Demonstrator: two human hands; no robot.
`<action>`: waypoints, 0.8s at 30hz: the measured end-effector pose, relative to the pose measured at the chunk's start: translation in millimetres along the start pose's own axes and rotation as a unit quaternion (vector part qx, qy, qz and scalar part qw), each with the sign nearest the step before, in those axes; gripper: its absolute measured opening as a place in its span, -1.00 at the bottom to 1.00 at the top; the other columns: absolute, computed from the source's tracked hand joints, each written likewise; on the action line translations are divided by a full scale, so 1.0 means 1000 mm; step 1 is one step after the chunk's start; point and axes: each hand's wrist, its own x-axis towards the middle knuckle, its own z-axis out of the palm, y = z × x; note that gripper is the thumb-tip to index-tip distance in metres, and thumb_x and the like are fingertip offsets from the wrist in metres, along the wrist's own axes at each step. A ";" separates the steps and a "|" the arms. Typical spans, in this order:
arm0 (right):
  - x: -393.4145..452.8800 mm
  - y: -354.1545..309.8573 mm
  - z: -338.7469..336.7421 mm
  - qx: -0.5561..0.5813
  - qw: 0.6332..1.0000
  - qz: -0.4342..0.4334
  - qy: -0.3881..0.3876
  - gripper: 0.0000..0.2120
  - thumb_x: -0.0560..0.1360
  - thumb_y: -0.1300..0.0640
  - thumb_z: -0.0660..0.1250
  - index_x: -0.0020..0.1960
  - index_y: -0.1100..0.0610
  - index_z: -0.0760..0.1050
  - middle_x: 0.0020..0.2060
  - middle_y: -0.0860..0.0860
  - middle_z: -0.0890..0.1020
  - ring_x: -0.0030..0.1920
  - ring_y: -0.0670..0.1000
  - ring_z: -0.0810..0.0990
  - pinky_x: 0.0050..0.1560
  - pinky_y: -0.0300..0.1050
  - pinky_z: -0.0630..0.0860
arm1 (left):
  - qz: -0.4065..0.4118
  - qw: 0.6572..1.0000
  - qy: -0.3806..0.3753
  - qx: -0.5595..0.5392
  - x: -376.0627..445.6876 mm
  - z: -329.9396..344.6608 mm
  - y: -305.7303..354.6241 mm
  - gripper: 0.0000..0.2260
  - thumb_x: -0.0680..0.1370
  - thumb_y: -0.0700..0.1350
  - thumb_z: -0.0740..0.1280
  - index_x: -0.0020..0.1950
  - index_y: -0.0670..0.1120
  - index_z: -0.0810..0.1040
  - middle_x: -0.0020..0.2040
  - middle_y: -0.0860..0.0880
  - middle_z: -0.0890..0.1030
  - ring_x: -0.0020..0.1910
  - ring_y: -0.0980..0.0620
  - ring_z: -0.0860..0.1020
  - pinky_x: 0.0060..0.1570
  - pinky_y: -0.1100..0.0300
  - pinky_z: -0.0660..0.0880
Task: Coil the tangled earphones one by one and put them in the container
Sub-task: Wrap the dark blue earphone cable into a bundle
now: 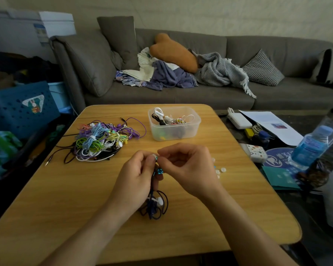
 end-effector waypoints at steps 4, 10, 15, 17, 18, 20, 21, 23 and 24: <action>0.003 -0.003 -0.005 0.106 0.994 0.035 0.008 -0.71 0.40 0.26 0.53 0.09 0.16 0.57 -0.25 0.10 0.72 -0.27 0.10 0.72 -0.20 -0.05 0.67 | -0.050 0.994 0.028 -0.093 0.003 -0.001 0.001 -0.86 0.66 -0.14 0.17 0.09 -0.16 0.48 -0.40 -0.04 0.56 -0.48 0.01 0.43 -0.45 0.21 0.39; 0.005 0.002 -0.006 0.171 0.984 0.037 -0.046 -0.91 0.48 0.25 0.40 -0.08 0.30 0.60 -0.27 0.19 0.69 -0.34 0.04 0.66 -0.27 -0.10 0.63 | -0.046 0.983 -0.011 -0.177 0.001 -0.003 0.008 -0.84 0.67 -0.17 0.12 0.15 -0.20 0.43 -0.44 -0.08 0.45 -0.56 0.03 0.30 -0.52 0.23 0.26; 0.004 0.003 0.002 0.199 0.977 0.053 -0.052 -0.81 0.57 0.18 0.30 0.03 0.32 0.55 -0.21 0.07 0.65 -0.21 0.03 0.62 -0.17 -0.06 0.60 | -0.029 0.985 0.003 -0.169 -0.003 0.001 0.010 -0.84 0.67 -0.19 0.11 0.15 -0.22 0.43 -0.42 -0.08 0.43 -0.55 0.15 0.36 -0.54 0.34 0.30; 0.001 0.003 0.009 0.207 0.975 0.057 -0.059 -0.79 0.57 0.14 0.29 0.04 0.30 0.53 -0.18 0.10 0.63 -0.18 0.07 0.61 -0.14 0.00 0.61 | -0.033 0.985 0.016 -0.171 -0.004 0.002 0.009 -0.84 0.66 -0.18 0.13 0.15 -0.20 0.44 -0.44 -0.05 0.45 -0.51 0.16 0.41 -0.52 0.35 0.35; 0.000 0.003 0.013 0.214 0.973 0.059 -0.062 -0.79 0.57 0.12 0.29 0.03 0.29 0.53 -0.18 0.10 0.63 -0.21 0.07 0.60 -0.16 -0.01 0.60 | -0.036 0.984 0.022 -0.174 -0.004 0.002 0.009 -0.85 0.66 -0.18 0.14 0.15 -0.19 0.44 -0.45 -0.03 0.46 -0.49 0.16 0.42 -0.51 0.33 0.37; -0.002 0.001 0.018 0.224 0.971 0.063 -0.063 -0.80 0.56 0.10 0.29 0.02 0.25 0.52 -0.22 0.08 0.63 -0.29 0.03 0.58 -0.22 -0.08 0.58 | -0.046 0.981 0.038 -0.186 -0.004 0.002 0.009 -0.85 0.66 -0.19 0.14 0.13 -0.19 0.45 -0.47 -0.02 0.47 -0.48 0.14 0.42 -0.52 0.32 0.37; -0.002 0.000 0.020 0.224 0.970 0.064 -0.063 -0.80 0.56 0.10 0.28 0.02 0.25 0.51 -0.24 0.09 0.62 -0.33 0.02 0.57 -0.23 -0.09 0.57 | -0.050 0.979 0.042 -0.191 -0.003 0.002 0.009 -0.86 0.66 -0.19 0.14 0.13 -0.20 0.46 -0.47 -0.03 0.46 -0.49 0.13 0.41 -0.53 0.31 0.35; -0.002 -0.001 0.020 0.221 0.971 0.064 -0.064 -0.81 0.59 0.13 0.26 0.04 0.27 0.51 -0.27 0.13 0.61 -0.37 0.01 0.57 -0.21 -0.04 0.57 | -0.057 0.976 0.040 -0.206 -0.003 0.002 0.012 -0.86 0.67 -0.20 0.14 0.12 -0.21 0.45 -0.48 -0.06 0.45 -0.53 0.12 0.36 -0.56 0.30 0.29; -0.003 0.000 0.021 0.219 0.972 0.064 -0.063 -0.81 0.60 0.14 0.26 0.05 0.28 0.50 -0.28 0.15 0.60 -0.37 0.01 0.57 -0.19 0.01 0.56 | -0.062 0.974 0.038 -0.216 -0.003 0.002 0.012 -0.86 0.67 -0.20 0.13 0.11 -0.21 0.44 -0.48 -0.07 0.44 -0.54 0.11 0.34 -0.57 0.29 0.26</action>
